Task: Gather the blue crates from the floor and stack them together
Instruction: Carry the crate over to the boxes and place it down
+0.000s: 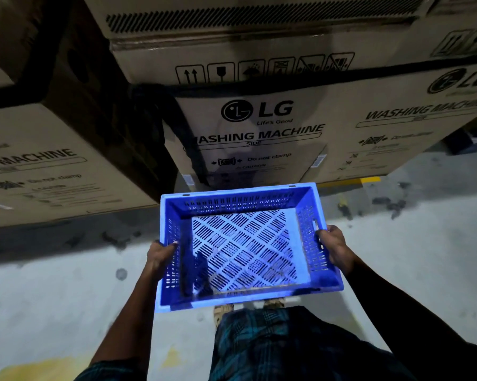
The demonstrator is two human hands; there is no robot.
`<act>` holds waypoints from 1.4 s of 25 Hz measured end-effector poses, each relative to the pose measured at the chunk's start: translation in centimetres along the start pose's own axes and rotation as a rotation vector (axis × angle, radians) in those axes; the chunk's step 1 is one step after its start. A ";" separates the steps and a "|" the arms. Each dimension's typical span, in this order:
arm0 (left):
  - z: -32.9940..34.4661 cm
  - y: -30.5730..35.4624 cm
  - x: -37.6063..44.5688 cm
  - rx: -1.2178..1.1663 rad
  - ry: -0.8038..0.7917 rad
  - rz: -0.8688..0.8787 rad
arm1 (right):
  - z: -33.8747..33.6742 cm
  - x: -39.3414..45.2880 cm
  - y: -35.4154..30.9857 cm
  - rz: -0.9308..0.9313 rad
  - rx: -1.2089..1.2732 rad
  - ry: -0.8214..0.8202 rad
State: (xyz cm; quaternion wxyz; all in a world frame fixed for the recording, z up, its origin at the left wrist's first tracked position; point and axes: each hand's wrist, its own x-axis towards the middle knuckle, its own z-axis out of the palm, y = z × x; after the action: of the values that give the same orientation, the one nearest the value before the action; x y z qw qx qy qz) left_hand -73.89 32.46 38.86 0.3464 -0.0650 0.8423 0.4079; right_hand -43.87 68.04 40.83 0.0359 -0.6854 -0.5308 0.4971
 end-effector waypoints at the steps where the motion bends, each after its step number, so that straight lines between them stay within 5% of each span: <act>1: -0.1 -0.2 0.0 -0.015 -0.003 -0.007 | -0.1 -1.2 -0.3 -0.020 -0.062 -0.024; 7: 0.2 1.0 0.3 -0.029 0.056 -0.029 | -0.9 -2.6 0.5 -0.177 -0.199 -0.082; 15: 0.2 2.7 0.4 -0.015 -0.010 0.076 | -0.7 -2.4 -0.7 -0.135 -0.127 0.018; 22: -0.2 -0.7 -1.8 0.109 0.103 0.119 | -0.9 -5.2 4.4 -0.087 -0.393 0.035; 30: -0.2 -3.6 -4.1 0.340 0.091 -0.016 | -0.9 -5.5 4.8 0.054 -0.388 0.081; 35: -0.3 -4.2 -5.4 0.236 0.042 -0.212 | -1.5 -4.6 5.6 0.063 -0.300 0.069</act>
State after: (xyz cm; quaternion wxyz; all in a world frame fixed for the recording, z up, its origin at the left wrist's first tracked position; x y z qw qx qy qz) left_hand -68.34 28.56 39.68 0.3751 -0.1210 0.8799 0.2655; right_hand -38.65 62.78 41.33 -0.0641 -0.7161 -0.5758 0.3893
